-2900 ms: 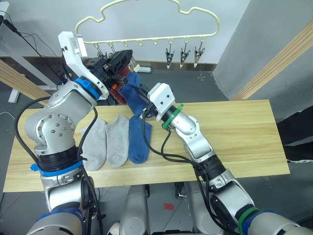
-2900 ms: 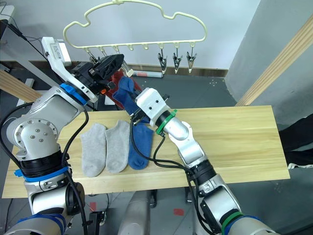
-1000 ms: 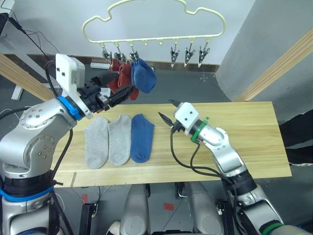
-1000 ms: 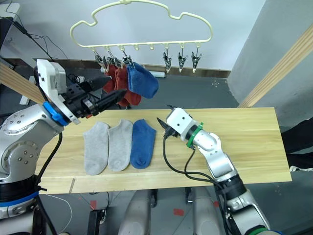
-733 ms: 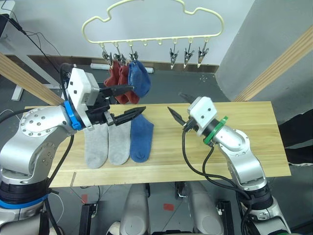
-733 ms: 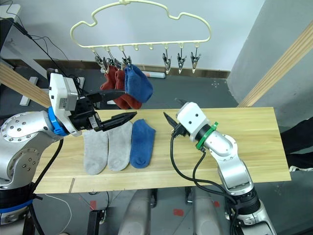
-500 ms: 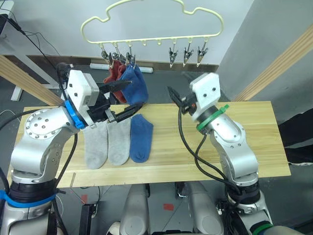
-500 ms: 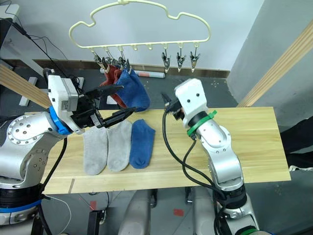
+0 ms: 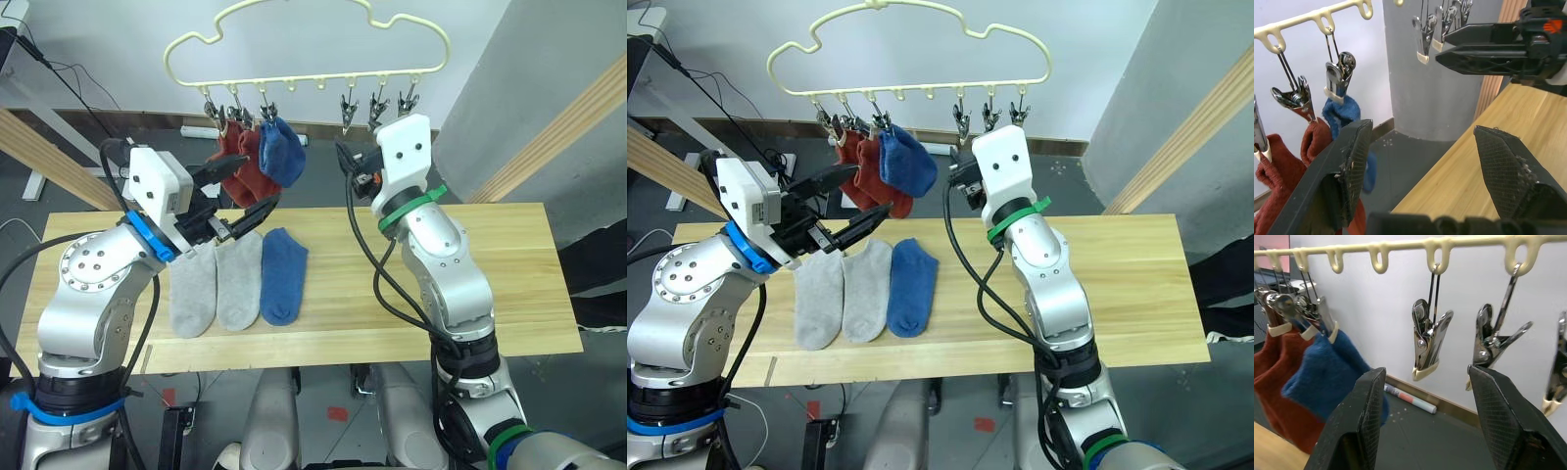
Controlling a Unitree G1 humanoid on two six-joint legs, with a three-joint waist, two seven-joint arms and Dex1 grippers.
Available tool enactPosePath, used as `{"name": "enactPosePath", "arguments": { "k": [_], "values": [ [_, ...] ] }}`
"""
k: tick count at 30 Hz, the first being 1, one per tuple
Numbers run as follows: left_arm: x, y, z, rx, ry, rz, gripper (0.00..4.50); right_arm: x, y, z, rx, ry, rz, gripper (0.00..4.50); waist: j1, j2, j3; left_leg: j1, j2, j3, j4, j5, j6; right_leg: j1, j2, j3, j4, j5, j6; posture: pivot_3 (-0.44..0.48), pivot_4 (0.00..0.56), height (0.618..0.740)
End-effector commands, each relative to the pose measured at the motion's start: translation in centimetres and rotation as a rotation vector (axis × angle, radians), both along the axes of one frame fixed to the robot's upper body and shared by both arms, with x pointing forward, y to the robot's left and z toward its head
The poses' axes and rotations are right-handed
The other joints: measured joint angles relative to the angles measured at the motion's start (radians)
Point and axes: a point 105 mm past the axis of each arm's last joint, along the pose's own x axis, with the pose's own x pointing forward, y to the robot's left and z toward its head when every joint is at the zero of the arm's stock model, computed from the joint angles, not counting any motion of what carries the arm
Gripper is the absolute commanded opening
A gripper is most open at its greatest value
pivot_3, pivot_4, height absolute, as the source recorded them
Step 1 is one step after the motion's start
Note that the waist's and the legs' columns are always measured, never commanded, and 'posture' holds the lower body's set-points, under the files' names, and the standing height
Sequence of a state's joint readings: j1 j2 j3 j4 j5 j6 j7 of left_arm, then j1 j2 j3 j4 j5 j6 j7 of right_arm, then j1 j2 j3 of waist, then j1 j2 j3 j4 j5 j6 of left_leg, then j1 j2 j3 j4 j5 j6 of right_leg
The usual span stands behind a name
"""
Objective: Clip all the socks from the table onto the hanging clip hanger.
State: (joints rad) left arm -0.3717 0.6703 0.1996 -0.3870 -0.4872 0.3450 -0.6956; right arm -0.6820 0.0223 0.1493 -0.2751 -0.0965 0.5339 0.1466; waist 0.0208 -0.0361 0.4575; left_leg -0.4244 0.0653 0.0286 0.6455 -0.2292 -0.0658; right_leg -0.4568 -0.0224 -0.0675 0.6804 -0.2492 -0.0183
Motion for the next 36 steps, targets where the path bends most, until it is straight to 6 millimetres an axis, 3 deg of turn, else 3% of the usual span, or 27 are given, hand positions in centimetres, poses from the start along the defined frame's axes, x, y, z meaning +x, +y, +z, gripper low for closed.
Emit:
{"name": "enactPosePath", "arguments": {
  "k": [1,4,8,23,36],
  "values": [
    [-0.6,-0.6,0.7,0.001,-0.035,-0.022,3.59,-0.8,0.4,1.4,0.026,-0.053,0.021,2.77,0.0,0.0,0.0,0.0,0.0,0.0,0.0,0.0,0.0,0.0,0.0,0.0,0.0,0.0,0.0,0.015,0.448,0.74],
    [-0.4,-0.5,0.6,-0.001,-0.035,-0.019,3.59,-1.0,0.8,1.1,0.016,-0.049,0.033,2.77,0.0,0.0,0.0,0.0,0.0,0.0,0.0,0.0,0.0,0.0,0.0,0.0,0.0,0.0,0.0,0.016,0.448,0.74],
    [-0.3,-0.6,0.6,-0.005,-0.034,-0.02,3.59,-1.1,0.9,1.0,0.017,-0.048,0.032,1.95,0.0,0.0,0.0,0.0,0.0,0.0,0.0,0.0,0.0,0.0,0.0,0.0,0.0,0.0,0.0,0.012,0.447,0.74],
    [-0.3,-1.0,0.2,0.0,-0.03,-0.036,3.59,-0.5,1.1,2.6,0.044,-0.081,0.001,1.95,-0.002,0.0,0.0,0.0,0.0,0.0,0.0,0.0,0.0,0.0,0.0,0.0,0.0,0.0,0.0,0.009,0.436,0.74],
    [-0.3,-1.2,0.0,0.001,-0.026,-0.042,3.59,-0.4,2.3,4.3,0.085,-0.098,0.071,1.95,-0.004,0.0,0.0,0.0,0.0,0.0,0.0,0.0,0.0,0.0,0.0,-0.001,0.0,0.003,-0.005,0.007,0.43,0.74]
  ]
}}
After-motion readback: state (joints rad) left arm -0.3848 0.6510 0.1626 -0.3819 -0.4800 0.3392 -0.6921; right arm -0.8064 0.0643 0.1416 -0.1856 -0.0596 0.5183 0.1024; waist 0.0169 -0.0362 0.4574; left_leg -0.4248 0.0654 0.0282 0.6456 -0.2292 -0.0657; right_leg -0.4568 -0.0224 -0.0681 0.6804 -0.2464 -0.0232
